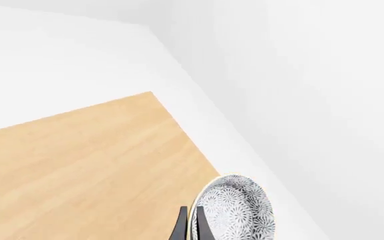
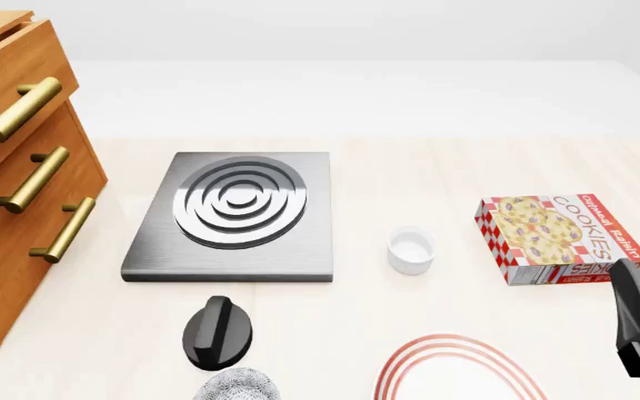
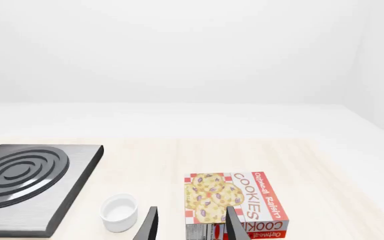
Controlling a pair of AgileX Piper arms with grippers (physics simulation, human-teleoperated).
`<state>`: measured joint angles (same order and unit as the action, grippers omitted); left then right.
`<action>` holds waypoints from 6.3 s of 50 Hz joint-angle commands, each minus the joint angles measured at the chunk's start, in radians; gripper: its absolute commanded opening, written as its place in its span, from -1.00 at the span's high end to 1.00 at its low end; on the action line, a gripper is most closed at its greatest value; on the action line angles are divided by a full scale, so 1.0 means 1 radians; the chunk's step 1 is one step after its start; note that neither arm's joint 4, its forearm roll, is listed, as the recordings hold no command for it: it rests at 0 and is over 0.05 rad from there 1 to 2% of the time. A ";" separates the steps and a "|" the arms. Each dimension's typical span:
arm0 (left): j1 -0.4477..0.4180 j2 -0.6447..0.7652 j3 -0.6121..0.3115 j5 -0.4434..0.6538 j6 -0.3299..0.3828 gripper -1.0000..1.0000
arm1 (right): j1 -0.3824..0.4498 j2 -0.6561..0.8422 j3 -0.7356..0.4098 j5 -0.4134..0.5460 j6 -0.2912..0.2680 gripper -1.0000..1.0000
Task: Pick the akita bowl on the wooden cabinet and place it on the plate.
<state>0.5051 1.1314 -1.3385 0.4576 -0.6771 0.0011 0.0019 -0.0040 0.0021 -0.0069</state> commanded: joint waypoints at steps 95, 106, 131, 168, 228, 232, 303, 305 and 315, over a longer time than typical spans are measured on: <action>-0.504 -0.013 -0.172 0.090 -0.027 1.00 | 0.000 0.000 0.000 0.000 0.000 -1.00; -0.553 0.000 -0.184 0.093 -0.024 1.00 | 0.000 0.000 0.000 0.000 0.000 -1.00; -0.668 0.004 -0.179 0.088 -0.004 1.00 | 0.000 0.000 0.000 0.000 0.000 -1.00; -0.810 -0.034 -0.126 0.097 0.026 1.00 | 0.000 0.000 0.000 0.000 0.000 -1.00; -1.054 -0.041 0.027 0.072 0.101 1.00 | 0.000 0.000 0.000 0.000 0.000 -1.00; -1.071 -0.037 0.031 0.074 0.111 1.00 | 0.000 0.000 0.000 0.000 0.000 -1.00; -1.292 -0.010 0.113 0.092 0.127 1.00 | 0.000 0.000 0.000 0.000 0.000 -1.00; -1.295 -0.006 0.119 0.088 0.126 1.00 | 0.000 0.000 0.000 0.000 0.000 -1.00; -1.310 0.011 0.155 0.064 0.120 1.00 | 0.000 0.000 0.000 0.000 0.000 -1.00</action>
<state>-0.7876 1.1320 -1.2066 0.5406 -0.5584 0.0011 0.0019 -0.0041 0.0022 -0.0070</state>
